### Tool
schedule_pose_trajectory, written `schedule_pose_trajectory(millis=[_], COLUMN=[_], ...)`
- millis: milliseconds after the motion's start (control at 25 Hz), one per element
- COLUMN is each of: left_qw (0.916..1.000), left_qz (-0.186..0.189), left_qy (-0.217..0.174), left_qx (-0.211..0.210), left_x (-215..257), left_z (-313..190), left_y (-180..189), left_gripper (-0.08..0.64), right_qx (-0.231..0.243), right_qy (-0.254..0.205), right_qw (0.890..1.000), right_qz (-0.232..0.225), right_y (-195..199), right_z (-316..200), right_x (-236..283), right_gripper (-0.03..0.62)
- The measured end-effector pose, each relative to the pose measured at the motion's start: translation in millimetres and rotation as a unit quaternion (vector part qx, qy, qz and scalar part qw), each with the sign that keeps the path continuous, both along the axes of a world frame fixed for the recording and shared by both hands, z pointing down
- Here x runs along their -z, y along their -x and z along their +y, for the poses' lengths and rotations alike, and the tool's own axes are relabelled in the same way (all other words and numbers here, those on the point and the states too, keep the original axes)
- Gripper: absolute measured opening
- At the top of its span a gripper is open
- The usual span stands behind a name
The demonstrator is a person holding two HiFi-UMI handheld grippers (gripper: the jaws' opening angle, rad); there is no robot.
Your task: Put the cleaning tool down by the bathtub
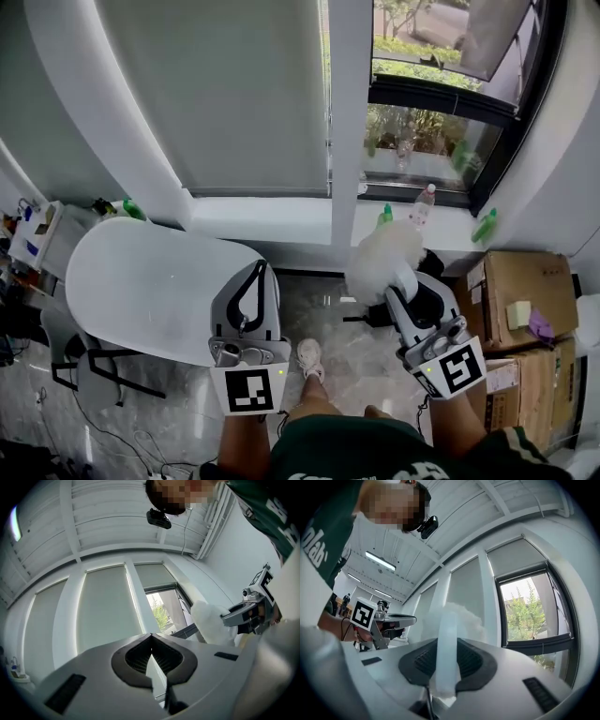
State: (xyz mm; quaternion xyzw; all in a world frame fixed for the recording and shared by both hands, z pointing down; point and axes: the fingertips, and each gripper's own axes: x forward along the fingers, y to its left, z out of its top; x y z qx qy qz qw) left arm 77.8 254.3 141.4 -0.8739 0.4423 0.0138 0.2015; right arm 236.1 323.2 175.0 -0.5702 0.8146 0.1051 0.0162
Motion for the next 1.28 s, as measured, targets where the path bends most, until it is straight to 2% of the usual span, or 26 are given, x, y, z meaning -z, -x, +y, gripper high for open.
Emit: schedule_pose_trajectory(millis=[120,280,400,560,960,1120,1280], left_qw=[0.9999,0.9998,0.9995,0.9991,0.9988,0.9993,0.9994], left_qz=[0.003,-0.015,-0.015,-0.018,-0.017,-0.008,-0.006], left_qy=[0.012,0.01,0.006,-0.008,0.011,0.016,0.021], left_qx=[-0.006,-0.012,-0.027,-0.038,-0.044,-0.032,-0.028], left_x=[-5.3,-9.1,-6.4,-8.0,-23.1,-27.4,-31.3], left_z=[-38.9,-84.3,-103.9,-105.8,-69.5,-91.9,-133.9], left_y=[5.0,5.4,2.5,-5.2,-17.5,-17.8,-18.7], left_gripper=[0.006,0.006,0.006,0.006,0.006,0.006,0.006], right_qx=[-0.003,-0.013,-0.021,-0.025,-0.02,-0.014,-0.012], right_qy=[0.016,0.03,0.034,0.031,0.031,0.037,0.043], right_qw=[1.0,0.999,0.999,0.999,0.999,0.999,0.999], right_qz=[0.003,0.014,0.019,0.017,0.004,0.001,-0.002], right_y=[7.4,11.5,14.2,14.7,9.4,6.3,4.7], right_z=[-36.3,-75.9,-92.4,-90.1,-48.8,-70.3,-114.7], right_x=[-4.8,-7.8,-6.4,-7.2,-13.6,-20.5,-26.1], right_gripper=[0.094,0.094,0.094,0.094,0.094,0.094,0.094])
